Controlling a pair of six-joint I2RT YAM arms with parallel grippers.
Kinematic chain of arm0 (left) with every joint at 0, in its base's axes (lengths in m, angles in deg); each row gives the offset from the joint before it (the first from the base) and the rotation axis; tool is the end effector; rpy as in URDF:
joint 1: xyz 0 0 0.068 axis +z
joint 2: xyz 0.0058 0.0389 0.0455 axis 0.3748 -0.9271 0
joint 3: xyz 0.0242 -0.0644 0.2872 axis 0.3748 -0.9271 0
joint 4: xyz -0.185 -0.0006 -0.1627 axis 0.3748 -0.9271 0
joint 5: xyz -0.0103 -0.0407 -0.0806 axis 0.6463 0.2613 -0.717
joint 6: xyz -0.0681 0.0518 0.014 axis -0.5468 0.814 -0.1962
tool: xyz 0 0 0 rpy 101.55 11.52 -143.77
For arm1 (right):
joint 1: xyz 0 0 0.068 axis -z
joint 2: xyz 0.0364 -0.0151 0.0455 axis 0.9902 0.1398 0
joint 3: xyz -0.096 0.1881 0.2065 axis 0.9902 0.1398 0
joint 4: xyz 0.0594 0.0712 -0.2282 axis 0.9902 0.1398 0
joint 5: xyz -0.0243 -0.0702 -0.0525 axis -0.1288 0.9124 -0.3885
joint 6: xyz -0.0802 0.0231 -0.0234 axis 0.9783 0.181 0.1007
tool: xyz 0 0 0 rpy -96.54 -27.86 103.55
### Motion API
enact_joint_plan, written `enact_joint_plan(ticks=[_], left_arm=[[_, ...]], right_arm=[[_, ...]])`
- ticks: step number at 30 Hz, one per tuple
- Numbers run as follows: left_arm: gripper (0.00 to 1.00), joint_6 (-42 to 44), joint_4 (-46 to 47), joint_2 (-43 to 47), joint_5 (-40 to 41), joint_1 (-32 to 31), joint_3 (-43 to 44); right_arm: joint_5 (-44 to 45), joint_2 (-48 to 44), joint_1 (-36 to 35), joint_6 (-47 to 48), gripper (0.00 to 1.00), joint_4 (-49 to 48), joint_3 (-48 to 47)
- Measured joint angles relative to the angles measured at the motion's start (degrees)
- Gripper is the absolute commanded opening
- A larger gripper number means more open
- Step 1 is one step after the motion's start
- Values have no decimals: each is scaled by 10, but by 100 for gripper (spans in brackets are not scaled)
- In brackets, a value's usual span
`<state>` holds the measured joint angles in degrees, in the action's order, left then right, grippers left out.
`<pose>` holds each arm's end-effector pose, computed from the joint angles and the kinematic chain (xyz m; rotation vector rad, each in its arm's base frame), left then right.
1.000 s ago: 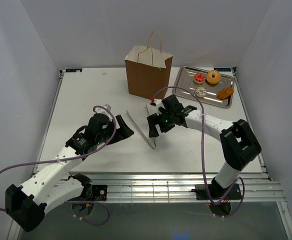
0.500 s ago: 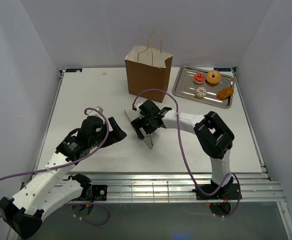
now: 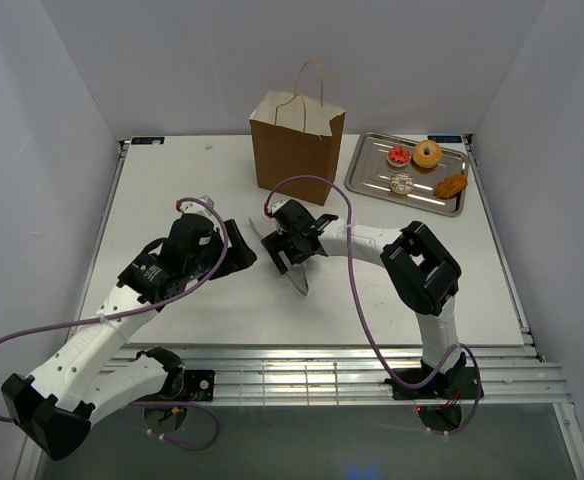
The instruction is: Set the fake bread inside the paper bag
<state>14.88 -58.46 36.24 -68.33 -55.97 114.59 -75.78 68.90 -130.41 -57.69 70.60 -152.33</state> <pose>0.1592 -0.0987 0.2992 -0.2544 2.3822 -0.5607 0.3050 0.3282 0.1645 -0.8450 2.3734 0.2202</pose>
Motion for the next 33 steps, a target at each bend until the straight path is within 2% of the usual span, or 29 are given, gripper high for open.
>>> enact_joint_plan(ticks=[5, 9, 15, 24, 33], left_arm=[[92, 12, 0, -16, 0, 0, 23], [91, 23, -3, -29, 0, 2, 47], [92, 41, -5, -86, 0, 10, 128], [91, 61, -4, -155, -16, 33, 236], [87, 62, 0, -219, -54, 42, 325]], right_arm=[[5, 7, 0, -4, 66, -12, -7], [7, 7, 1, -5, 61, -14, -7], [-29, -22, 22, -15, 60, -3, 5], [-111, -203, 77, -54, 60, 60, 49], [-198, -337, 194, -104, 59, 130, 125]])
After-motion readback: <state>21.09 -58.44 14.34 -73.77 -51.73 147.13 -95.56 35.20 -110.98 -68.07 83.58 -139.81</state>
